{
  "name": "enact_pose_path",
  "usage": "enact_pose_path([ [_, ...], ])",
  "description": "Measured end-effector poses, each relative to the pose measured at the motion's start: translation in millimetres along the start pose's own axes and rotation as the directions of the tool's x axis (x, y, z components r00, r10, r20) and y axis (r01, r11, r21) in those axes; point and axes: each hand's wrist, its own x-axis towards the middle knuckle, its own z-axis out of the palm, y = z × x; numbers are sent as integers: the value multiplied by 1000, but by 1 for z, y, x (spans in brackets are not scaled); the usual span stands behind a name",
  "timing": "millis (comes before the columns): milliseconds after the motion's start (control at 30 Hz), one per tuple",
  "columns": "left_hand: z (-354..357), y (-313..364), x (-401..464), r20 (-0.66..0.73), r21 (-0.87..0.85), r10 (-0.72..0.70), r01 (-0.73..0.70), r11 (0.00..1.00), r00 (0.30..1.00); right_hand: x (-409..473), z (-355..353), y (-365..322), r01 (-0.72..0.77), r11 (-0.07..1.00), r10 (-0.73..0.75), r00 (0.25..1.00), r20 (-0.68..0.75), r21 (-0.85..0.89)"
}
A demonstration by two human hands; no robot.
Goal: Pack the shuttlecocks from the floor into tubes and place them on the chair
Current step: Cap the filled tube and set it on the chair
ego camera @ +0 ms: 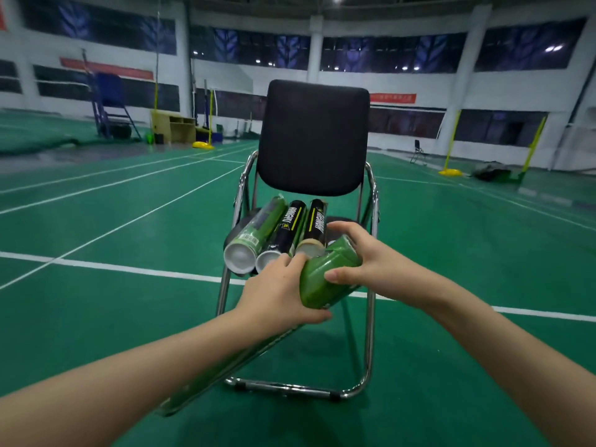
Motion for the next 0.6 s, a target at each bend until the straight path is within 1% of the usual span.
enact_pose_path([
  [133, -11, 12, 15, 38, -57, -41, 43, 997, 998, 11, -13, -10, 46, 999, -47, 997, -59, -28],
  [233, -6, 18, 23, 57, -116, -100, 106, 988, 993, 18, -19, -12, 54, 996, -61, 993, -97, -76],
  [267, -1, 20, 25, 50, -148, -132, 138, 979, 990, 20, -19, -11, 66, 992, -79, 990, -120, -107],
  [333, 11, 21, 30, 20, -219, -213, 212, 952, 977, 27, -17, -7, 88, 966, -131, 977, -168, -241],
  [400, 21, 21, 33, -5, -278, -272, 260, 925, 962, 36, -16, -4, 87, 937, -154, 972, -177, -338],
  [433, 25, 19, 36, -16, -307, -285, 266, 914, 959, 40, -18, -2, 82, 937, -148, 974, -173, -339],
  [500, 29, 15, 39, -35, -359, -293, 261, 896, 956, 47, -24, 0, 73, 963, -120, 978, -171, -260],
  [567, 31, 11, 41, -40, -380, -296, 260, 888, 954, 52, -30, 5, 66, 982, -101, 975, -196, -177],
  [600, 31, 9, 42, -37, -384, -303, 267, 884, 952, 55, -32, 7, 71, 984, -106, 971, -216, -161],
])
